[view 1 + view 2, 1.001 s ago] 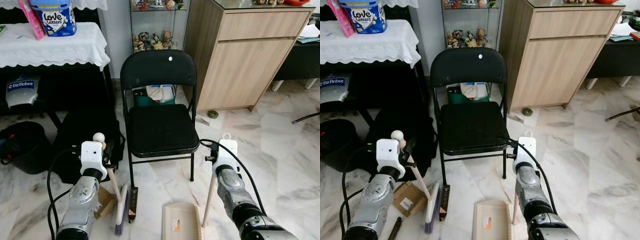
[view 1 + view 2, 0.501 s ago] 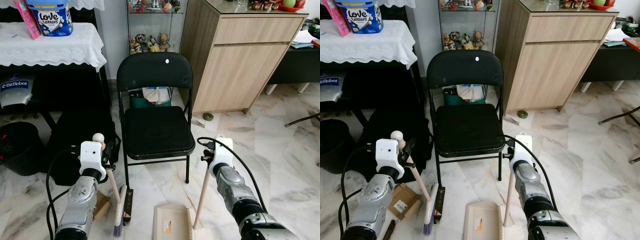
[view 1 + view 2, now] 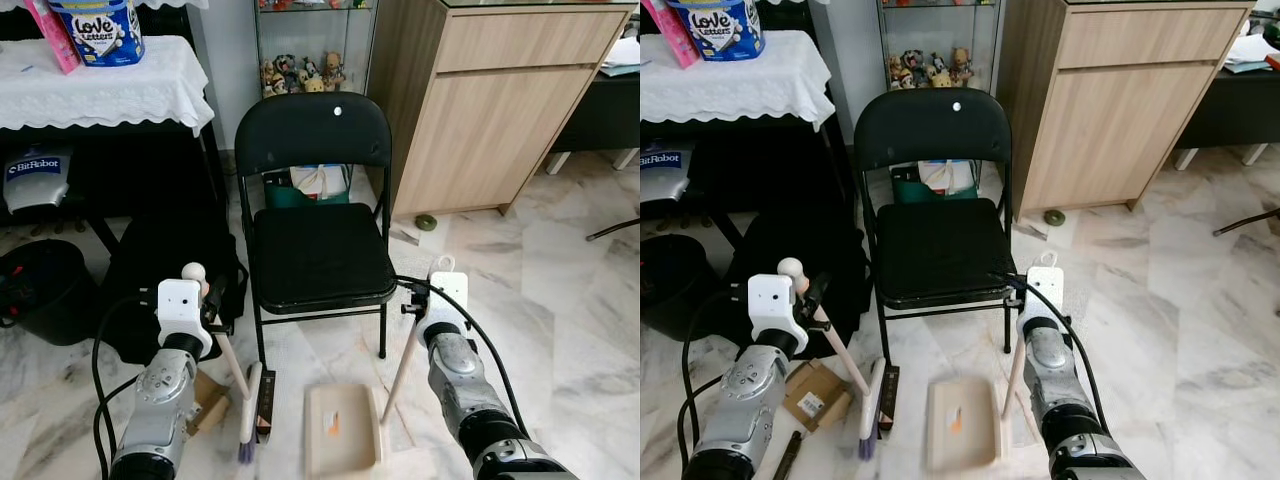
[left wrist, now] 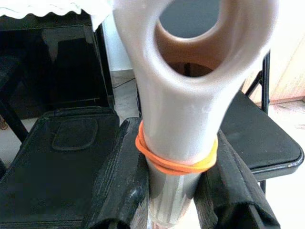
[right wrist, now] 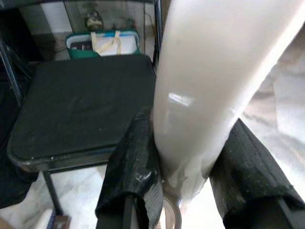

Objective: Sweep floor

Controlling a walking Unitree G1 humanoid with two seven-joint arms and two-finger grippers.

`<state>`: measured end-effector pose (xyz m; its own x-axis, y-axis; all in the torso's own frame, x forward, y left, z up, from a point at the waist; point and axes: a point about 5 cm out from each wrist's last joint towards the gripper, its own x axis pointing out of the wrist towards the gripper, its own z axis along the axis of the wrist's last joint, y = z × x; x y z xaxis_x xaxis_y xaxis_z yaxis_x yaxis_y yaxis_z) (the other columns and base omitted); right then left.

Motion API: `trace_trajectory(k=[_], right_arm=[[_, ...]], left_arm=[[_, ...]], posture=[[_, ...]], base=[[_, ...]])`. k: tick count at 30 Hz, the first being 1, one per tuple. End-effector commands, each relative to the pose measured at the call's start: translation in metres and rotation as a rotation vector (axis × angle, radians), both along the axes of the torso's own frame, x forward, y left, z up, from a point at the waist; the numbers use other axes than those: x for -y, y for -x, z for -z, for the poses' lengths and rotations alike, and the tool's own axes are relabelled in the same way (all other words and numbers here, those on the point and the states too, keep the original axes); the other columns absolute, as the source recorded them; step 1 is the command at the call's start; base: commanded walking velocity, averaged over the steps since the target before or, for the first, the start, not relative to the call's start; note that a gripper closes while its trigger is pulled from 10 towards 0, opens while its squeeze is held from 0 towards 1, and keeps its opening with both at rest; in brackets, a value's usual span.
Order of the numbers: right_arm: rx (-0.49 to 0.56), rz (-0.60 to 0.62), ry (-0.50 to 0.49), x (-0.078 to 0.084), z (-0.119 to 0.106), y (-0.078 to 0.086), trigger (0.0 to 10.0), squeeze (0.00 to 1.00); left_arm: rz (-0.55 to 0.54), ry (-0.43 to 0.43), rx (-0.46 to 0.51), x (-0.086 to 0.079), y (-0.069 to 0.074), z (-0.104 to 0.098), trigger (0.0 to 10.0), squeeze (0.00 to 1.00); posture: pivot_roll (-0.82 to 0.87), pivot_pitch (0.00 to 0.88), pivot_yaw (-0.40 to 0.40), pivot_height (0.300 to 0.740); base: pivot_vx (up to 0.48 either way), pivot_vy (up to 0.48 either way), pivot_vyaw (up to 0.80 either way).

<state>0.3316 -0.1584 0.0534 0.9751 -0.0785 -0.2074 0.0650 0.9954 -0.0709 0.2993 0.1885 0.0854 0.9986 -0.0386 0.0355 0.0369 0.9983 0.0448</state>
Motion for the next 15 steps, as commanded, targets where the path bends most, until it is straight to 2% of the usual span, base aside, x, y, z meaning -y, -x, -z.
trace_trajectory(k=[1, 15], right_arm=[[0.040, -0.001, 0.020, 0.002, -0.008, -0.003, 10.0, 0.00], [-0.069, -0.003, 0.028, 0.001, 0.021, 0.013, 10.0, 0.00]], left_arm=[[-0.002, -0.005, 0.017, -0.002, 0.000, -0.003, 10.0, 0.00], [0.006, -0.003, 0.018, -0.001, 0.000, -0.003, 10.0, 0.00]], posture=[[0.03, 0.106, -0.024, 0.740], [0.04, 0.101, -0.024, 0.740]], base=[[0.000, 0.000, 0.00], [0.000, 0.000, 0.00]])
